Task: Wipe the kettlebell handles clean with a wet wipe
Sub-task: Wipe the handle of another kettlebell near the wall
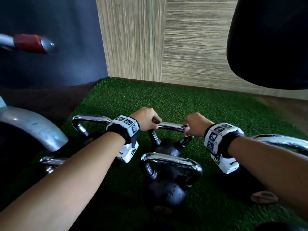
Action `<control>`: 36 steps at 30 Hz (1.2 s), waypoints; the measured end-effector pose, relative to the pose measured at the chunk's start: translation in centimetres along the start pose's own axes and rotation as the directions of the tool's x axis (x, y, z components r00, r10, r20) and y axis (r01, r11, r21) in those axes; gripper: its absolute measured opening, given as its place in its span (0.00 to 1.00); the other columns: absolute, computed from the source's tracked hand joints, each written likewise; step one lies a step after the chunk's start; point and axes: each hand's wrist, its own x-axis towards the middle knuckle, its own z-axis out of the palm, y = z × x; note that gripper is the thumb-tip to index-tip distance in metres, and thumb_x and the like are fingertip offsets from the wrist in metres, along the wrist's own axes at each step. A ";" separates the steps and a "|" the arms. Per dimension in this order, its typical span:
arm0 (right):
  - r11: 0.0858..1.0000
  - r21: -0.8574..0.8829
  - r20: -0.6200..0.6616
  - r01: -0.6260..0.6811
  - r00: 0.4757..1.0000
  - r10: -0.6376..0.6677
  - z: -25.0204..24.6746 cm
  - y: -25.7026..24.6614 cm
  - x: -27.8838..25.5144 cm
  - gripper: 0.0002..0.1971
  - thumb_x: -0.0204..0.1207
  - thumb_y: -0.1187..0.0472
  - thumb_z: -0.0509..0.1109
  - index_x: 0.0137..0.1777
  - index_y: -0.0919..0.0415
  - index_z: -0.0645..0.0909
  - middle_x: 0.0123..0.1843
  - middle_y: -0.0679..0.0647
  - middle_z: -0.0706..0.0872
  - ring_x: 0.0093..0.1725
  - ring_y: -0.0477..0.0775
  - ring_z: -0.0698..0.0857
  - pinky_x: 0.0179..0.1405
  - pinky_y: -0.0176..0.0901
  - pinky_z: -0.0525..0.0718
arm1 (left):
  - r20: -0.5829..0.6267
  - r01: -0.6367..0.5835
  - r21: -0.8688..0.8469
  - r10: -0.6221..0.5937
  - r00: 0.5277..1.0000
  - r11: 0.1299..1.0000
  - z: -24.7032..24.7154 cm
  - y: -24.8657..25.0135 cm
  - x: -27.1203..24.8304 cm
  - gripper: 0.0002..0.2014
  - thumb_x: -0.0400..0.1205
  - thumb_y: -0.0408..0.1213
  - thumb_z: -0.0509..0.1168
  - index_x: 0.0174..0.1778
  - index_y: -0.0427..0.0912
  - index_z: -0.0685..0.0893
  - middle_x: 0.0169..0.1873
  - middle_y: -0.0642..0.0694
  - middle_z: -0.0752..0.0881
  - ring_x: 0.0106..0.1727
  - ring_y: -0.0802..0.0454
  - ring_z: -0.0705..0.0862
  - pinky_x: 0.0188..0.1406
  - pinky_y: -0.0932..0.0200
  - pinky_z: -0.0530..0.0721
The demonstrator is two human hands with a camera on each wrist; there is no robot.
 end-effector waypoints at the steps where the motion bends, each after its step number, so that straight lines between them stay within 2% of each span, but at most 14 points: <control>1: 1.000 0.008 0.019 0.028 0.999 -0.028 -0.8 0.2 -0.7 0.14 0.75 0.57 0.79 0.58 0.61 0.91 0.49 0.54 0.92 0.49 0.54 0.89 0.44 0.38 0.81 | 0.023 0.009 -0.021 -0.009 1.000 1.000 -0.1 -0.1 -0.8 0.17 0.86 0.38 0.68 0.71 0.53 0.88 0.61 0.51 0.92 0.41 0.56 0.87 0.37 0.74 0.77; 3: 0.995 0.061 0.028 0.079 0.996 -0.081 -2.9 0.3 -2.5 0.17 0.76 0.55 0.79 0.64 0.59 0.90 0.63 0.53 0.92 0.61 0.53 0.88 0.54 0.38 0.78 | 0.061 0.062 -0.105 -0.056 0.997 0.993 0.4 -0.9 -3.2 0.23 0.87 0.27 0.61 0.74 0.54 0.85 0.64 0.51 0.90 0.42 0.58 0.87 0.40 0.77 0.79; 5: 0.976 0.209 0.044 0.063 0.996 -0.073 -5.1 0.0 -4.8 0.19 0.77 0.58 0.79 0.67 0.59 0.89 0.69 0.54 0.88 0.62 0.51 0.84 0.60 0.40 0.77 | 0.108 0.146 -0.203 -0.126 0.986 0.968 1.4 -2.1 -6.1 0.28 0.84 0.23 0.60 0.72 0.58 0.85 0.68 0.55 0.88 0.58 0.58 0.89 0.63 0.65 0.84; 6: 0.959 0.277 0.069 0.061 0.994 -0.083 -5.9 -0.2 -5.7 0.18 0.76 0.60 0.79 0.67 0.58 0.89 0.70 0.54 0.88 0.62 0.50 0.84 0.63 0.43 0.78 | 0.146 0.184 -0.243 -0.152 0.978 0.952 2.0 -2.7 -7.3 0.29 0.82 0.22 0.61 0.71 0.59 0.86 0.66 0.57 0.89 0.61 0.60 0.89 0.68 0.60 0.84; 8: 0.935 0.342 0.142 0.095 0.978 -0.152 -6.8 -1.0 -8.3 0.17 0.77 0.62 0.77 0.67 0.56 0.89 0.71 0.53 0.87 0.62 0.46 0.86 0.66 0.46 0.82 | 0.260 0.248 -0.367 -0.157 0.953 0.896 4.0 -3.3 -9.5 0.30 0.78 0.19 0.65 0.67 0.57 0.87 0.57 0.59 0.92 0.56 0.61 0.90 0.60 0.65 0.87; 10: 0.915 0.371 0.156 0.157 0.961 -0.228 -6.4 -1.9 -10.3 0.16 0.78 0.61 0.77 0.66 0.55 0.88 0.67 0.48 0.88 0.47 0.25 0.84 0.53 0.28 0.80 | 0.343 0.283 -0.506 -0.110 0.933 0.815 6.4 -3.3 -11.3 0.28 0.73 0.15 0.73 0.58 0.54 0.87 0.48 0.62 0.91 0.53 0.58 0.90 0.55 0.69 0.87; 12: 0.922 0.326 0.082 0.211 0.965 -0.250 -5.2 -3.2 -11.6 0.17 0.76 0.58 0.80 0.65 0.55 0.89 0.60 0.45 0.91 0.32 0.20 0.79 0.35 0.19 0.72 | 0.379 0.304 -0.579 -0.081 0.922 0.756 8.8 -3.0 -12.3 0.27 0.67 0.19 0.82 0.55 0.51 0.88 0.51 0.59 0.92 0.59 0.57 0.89 0.66 0.64 0.85; 15: 0.926 0.279 -0.055 0.253 0.967 -0.247 -3.3 -5.2 -12.2 0.19 0.70 0.57 0.85 0.62 0.53 0.90 0.54 0.46 0.93 0.39 0.33 0.84 0.42 0.27 0.81 | 0.349 0.252 -0.649 -0.014 0.937 0.718 12.2 -3.0 -12.3 0.31 0.64 0.32 0.88 0.63 0.50 0.89 0.63 0.58 0.90 0.67 0.64 0.85 0.76 0.61 0.77; 17: 0.930 0.279 -0.088 0.239 0.971 -0.223 -2.6 -6.1 -12.2 0.18 0.69 0.58 0.85 0.59 0.54 0.91 0.52 0.47 0.93 0.46 0.42 0.88 0.51 0.34 0.87 | 0.305 0.209 -0.631 -0.009 0.952 0.747 13.4 -2.6 -12.2 0.38 0.61 0.49 0.90 0.69 0.59 0.86 0.69 0.61 0.87 0.72 0.65 0.82 0.81 0.59 0.73; 19: 0.951 0.212 -0.087 0.226 0.973 -0.212 -2.2 -6.7 -12.1 0.16 0.71 0.57 0.83 0.59 0.54 0.91 0.56 0.48 0.93 0.55 0.47 0.90 0.60 0.40 0.86 | 0.282 0.147 -0.562 0.022 0.959 0.814 13.8 -1.9 -12.2 0.52 0.54 0.67 0.86 0.78 0.66 0.78 0.77 0.67 0.77 0.79 0.67 0.73 0.86 0.59 0.65; 22: 0.975 0.072 -0.050 0.210 0.977 -0.207 -2.2 -7.3 -12.5 0.14 0.76 0.55 0.79 0.60 0.54 0.91 0.58 0.51 0.92 0.60 0.52 0.89 0.63 0.45 0.85 | 0.266 0.104 -0.472 0.029 0.964 0.875 13.5 -1.5 -12.5 0.60 0.49 0.79 0.76 0.82 0.69 0.71 0.83 0.66 0.67 0.83 0.65 0.64 0.82 0.66 0.60; 26: 0.980 -0.061 -0.006 0.188 0.982 -0.188 -2.6 -6.5 -13.6 0.10 0.79 0.64 0.72 0.58 0.60 0.89 0.53 0.58 0.92 0.54 0.58 0.91 0.55 0.46 0.87 | 0.249 0.107 -0.466 0.014 0.968 0.878 13.5 -1.0 -12.8 0.65 0.45 0.83 0.72 0.83 0.66 0.70 0.82 0.67 0.63 0.83 0.65 0.62 0.82 0.67 0.57; 30: 0.981 -0.012 0.015 0.196 0.981 -0.196 -3.2 -6.7 -12.9 0.10 0.75 0.63 0.78 0.57 0.60 0.91 0.50 0.58 0.93 0.51 0.57 0.91 0.49 0.41 0.87 | 0.242 0.124 -0.462 -0.009 0.970 0.878 13.3 -0.9 -12.9 0.66 0.43 0.83 0.72 0.83 0.67 0.70 0.77 0.69 0.62 0.80 0.67 0.61 0.80 0.68 0.58; 36: 0.976 -0.142 0.058 0.167 0.985 -0.161 -3.2 -7.0 -13.3 0.09 0.78 0.70 0.72 0.56 0.64 0.89 0.50 0.59 0.92 0.50 0.59 0.91 0.43 0.41 0.85 | 0.260 0.164 -0.495 -0.035 0.965 0.853 12.7 -0.2 -12.9 0.63 0.44 0.75 0.75 0.82 0.65 0.73 0.75 0.69 0.65 0.77 0.67 0.63 0.75 0.71 0.58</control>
